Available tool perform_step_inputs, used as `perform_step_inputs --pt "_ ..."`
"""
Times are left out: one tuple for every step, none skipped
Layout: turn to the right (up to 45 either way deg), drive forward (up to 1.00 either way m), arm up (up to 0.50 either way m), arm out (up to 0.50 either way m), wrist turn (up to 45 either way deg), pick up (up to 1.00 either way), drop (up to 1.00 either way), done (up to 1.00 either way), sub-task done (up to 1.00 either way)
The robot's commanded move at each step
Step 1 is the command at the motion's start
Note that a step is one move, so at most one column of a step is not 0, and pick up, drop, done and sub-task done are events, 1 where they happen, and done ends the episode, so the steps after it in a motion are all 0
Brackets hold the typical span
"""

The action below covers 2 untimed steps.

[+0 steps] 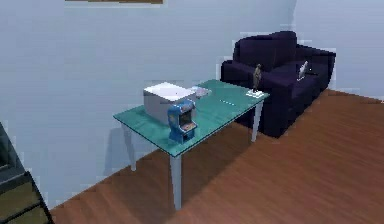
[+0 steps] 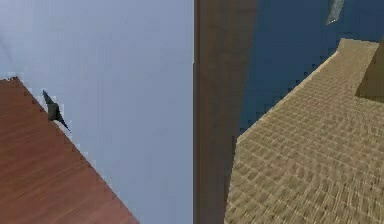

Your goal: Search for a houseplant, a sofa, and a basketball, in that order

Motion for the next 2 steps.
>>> perform_step_inputs --pt "39.0 0.0 0.0 0.0 0.0 0.0 0.0 0.0 0.0" --pt "0.0 1.0 0.0 0.0 0.0 0.0 0.0 0.0 0.0"
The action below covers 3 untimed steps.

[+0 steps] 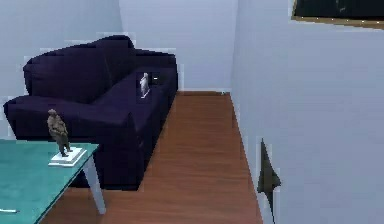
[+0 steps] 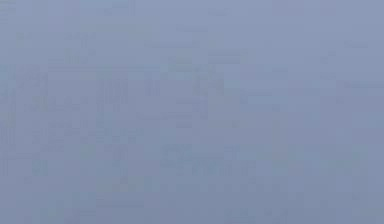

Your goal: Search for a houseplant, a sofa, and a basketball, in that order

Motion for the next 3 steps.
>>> perform_step_inputs --pt "0.0 0.75 0.0 0.0 0.0 0.0 0.0 0.0 0.0" --pt "-24.0 0.0 0.0 0.0 0.0 0.0 0.0 0.0 0.0" --pt "0.0 0.0 0.0 0.0 0.0 0.0 0.0 0.0 1.0"
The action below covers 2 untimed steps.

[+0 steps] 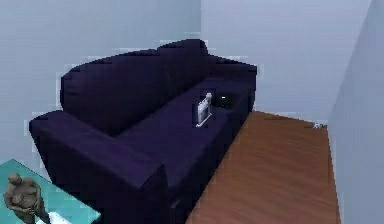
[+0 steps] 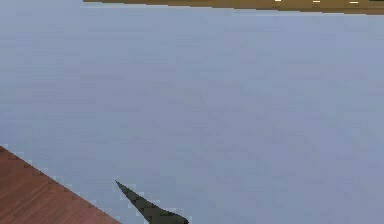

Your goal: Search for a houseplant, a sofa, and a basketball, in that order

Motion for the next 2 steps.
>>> perform_step_inputs --pt "-45.0 0.0 0.0 0.0 0.0 0.0 0.0 0.0 0.0" --pt "-45.0 0.0 0.0 0.0 0.0 0.0 0.0 0.0 0.0"
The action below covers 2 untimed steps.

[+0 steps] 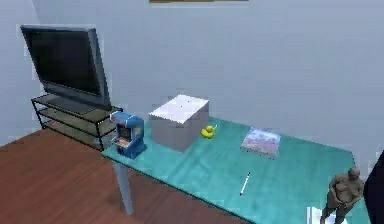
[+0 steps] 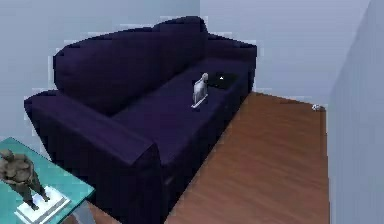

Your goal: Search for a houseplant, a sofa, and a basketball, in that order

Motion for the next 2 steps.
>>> perform_step_inputs --pt "-45.0 0.0 0.0 0.0 0.0 0.0 0.0 0.0 0.0" --pt "-18.0 0.0 0.0 0.0 0.0 0.0 0.0 0.0 0.0"
